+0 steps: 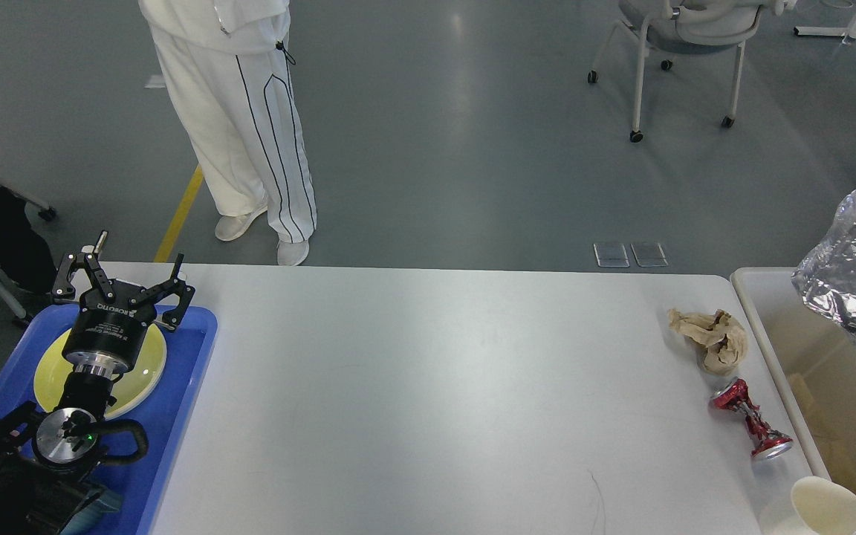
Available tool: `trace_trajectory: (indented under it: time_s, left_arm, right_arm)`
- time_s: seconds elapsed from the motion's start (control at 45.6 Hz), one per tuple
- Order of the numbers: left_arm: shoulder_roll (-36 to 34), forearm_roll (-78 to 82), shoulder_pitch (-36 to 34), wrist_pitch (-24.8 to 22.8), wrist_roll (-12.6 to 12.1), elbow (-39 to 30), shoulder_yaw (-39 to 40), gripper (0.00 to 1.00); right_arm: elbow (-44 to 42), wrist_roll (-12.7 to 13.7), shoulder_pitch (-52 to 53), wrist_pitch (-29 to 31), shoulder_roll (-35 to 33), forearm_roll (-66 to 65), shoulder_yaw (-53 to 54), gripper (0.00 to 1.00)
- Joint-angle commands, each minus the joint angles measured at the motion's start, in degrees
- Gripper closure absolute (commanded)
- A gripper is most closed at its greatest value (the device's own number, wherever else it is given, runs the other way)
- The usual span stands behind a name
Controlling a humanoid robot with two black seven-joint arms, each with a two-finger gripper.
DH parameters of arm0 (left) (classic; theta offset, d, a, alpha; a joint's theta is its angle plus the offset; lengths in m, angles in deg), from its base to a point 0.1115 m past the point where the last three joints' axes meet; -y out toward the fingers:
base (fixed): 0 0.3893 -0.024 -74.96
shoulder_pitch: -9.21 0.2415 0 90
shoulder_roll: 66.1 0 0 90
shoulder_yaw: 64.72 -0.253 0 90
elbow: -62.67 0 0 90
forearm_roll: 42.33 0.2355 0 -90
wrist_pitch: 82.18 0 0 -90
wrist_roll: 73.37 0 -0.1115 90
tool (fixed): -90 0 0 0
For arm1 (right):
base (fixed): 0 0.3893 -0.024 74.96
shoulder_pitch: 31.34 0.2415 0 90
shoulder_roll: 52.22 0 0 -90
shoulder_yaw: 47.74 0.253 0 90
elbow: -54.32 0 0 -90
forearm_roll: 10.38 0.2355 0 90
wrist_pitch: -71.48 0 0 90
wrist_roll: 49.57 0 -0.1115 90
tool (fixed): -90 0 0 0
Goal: Tidy desktop
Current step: 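Carry the foil bag over the white bin and release it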
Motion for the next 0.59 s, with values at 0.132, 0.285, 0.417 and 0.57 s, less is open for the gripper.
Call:
trace_trajectory:
  time_s: [0.132,0.285,0.417,0.57]
  left_arm:
    - [0.0,0.0,0.0,0.0,0.0,0.0,0.0,0.03]
    - [0.0,0.0,0.0,0.0,0.0,0.0,0.0,0.03]
    - [0.0,0.0,0.0,0.0,0.0,0.0,0.0,0.03]
    - [0.0,0.0,0.0,0.0,0.0,0.0,0.0,0.03]
  right_arm:
    - [-0.1,0.5,-0.2,-1.0,0.4,-0.1,-1.0,0.0]
    - [-0.1,0.5,-0.3,-1.0,0.3,-0.1,-0.8,0.0]
    - [-0.2,0.5,-0.2,-0.9,0.1,-0.1,-0.8,0.0]
    - [-0.4,0.5,-0.1,-1.0,0.0,-0.1,-0.9,0.0]
